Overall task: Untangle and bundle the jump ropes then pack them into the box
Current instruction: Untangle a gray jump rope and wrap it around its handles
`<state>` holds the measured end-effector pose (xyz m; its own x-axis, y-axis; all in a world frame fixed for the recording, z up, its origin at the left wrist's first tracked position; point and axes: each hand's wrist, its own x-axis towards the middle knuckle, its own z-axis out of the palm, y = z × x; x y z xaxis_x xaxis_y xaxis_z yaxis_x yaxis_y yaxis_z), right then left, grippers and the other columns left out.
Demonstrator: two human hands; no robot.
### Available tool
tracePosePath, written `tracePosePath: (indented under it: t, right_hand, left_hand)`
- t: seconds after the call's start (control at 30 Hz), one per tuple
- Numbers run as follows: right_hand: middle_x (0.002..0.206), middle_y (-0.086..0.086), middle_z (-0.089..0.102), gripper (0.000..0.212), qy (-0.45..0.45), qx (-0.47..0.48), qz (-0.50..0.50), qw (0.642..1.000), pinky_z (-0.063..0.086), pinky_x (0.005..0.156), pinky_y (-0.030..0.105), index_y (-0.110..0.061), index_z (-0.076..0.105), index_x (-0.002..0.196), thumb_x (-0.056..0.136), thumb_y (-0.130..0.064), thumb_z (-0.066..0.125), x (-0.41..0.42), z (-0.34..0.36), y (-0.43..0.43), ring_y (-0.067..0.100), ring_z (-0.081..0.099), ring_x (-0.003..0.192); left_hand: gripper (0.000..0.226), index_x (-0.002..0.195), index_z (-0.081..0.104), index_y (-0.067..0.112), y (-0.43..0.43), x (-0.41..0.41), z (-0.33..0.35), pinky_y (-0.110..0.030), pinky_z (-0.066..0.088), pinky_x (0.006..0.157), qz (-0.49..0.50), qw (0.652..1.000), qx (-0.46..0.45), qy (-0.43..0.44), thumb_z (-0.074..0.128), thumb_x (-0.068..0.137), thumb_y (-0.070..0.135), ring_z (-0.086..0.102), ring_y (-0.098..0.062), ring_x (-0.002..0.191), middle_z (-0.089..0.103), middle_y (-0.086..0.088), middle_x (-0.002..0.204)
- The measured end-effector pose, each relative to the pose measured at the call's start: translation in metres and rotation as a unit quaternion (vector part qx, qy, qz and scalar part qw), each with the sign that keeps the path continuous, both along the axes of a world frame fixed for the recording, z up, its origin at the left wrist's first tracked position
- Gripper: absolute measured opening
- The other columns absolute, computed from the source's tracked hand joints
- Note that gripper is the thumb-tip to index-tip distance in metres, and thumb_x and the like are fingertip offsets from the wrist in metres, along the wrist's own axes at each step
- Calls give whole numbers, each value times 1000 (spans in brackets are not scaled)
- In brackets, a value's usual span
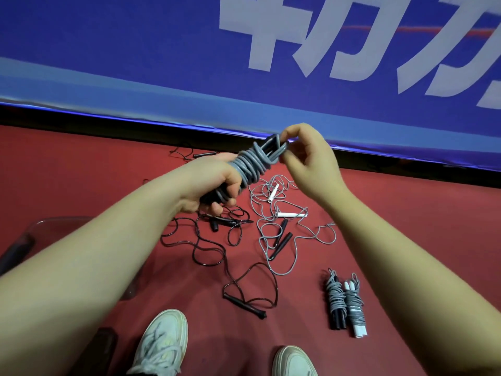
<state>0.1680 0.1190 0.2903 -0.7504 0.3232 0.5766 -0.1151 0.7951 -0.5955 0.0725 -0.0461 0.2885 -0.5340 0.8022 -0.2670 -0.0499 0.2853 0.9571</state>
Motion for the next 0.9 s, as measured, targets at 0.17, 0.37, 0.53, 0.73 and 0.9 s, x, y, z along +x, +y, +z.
tracePosePath:
  t: [0.17, 0.37, 0.53, 0.73, 0.9]
  right_hand:
    - [102, -9, 56, 17, -122, 46, -21, 991, 37, 80, 12, -14, 71, 94, 92, -20, 55, -2, 14, 4, 0, 53, 96]
    - [79, -4, 64, 7, -56, -332, -23, 942, 43, 72, 13, -11, 67, 89, 88, -7, 62, -19, -5, -9, -3, 56, 67]
    - [78, -5, 61, 11, 42, -553, 18, 832, 44, 63, 12, -12, 65, 98, 92, -7, 57, -27, -2, -16, 1, 55, 65]
    - [108, -2, 59, 20, -39, -386, -30, 921, 47, 76, 25, -22, 53, 109, 91, -21, 61, -20, -13, 3, 12, 59, 96]
    - [104, 0, 59, 45, -225, -456, 15, 861, 53, 80, 36, -20, 46, 125, 89, -43, 58, -17, -22, -6, 15, 59, 86]
  left_hand:
    - [50, 109, 57, 26, -2, -3, -6, -18, 31, 38, 61, 976, -46, 204, 51, 71, -7, 40, -8, 35, 49, -2, 61]
    - [62, 132, 45, 28, 2, -1, -12, -24, 38, 50, 46, 927, -100, 360, 62, 76, 8, 47, -12, 51, 54, 5, 72]
    - [55, 127, 47, 24, 14, -1, -14, -25, 37, 50, 31, 921, -108, 374, 63, 76, 9, 47, -12, 55, 52, 6, 73]
    - [53, 119, 50, 22, 14, -6, -37, -23, 39, 43, 49, 972, -38, 229, 58, 74, -5, 46, -14, 52, 54, -1, 75]
    - [67, 121, 24, 24, 25, -9, -46, -27, 39, 51, 112, 977, 2, 183, 64, 76, -6, 47, -16, 61, 53, -4, 83]
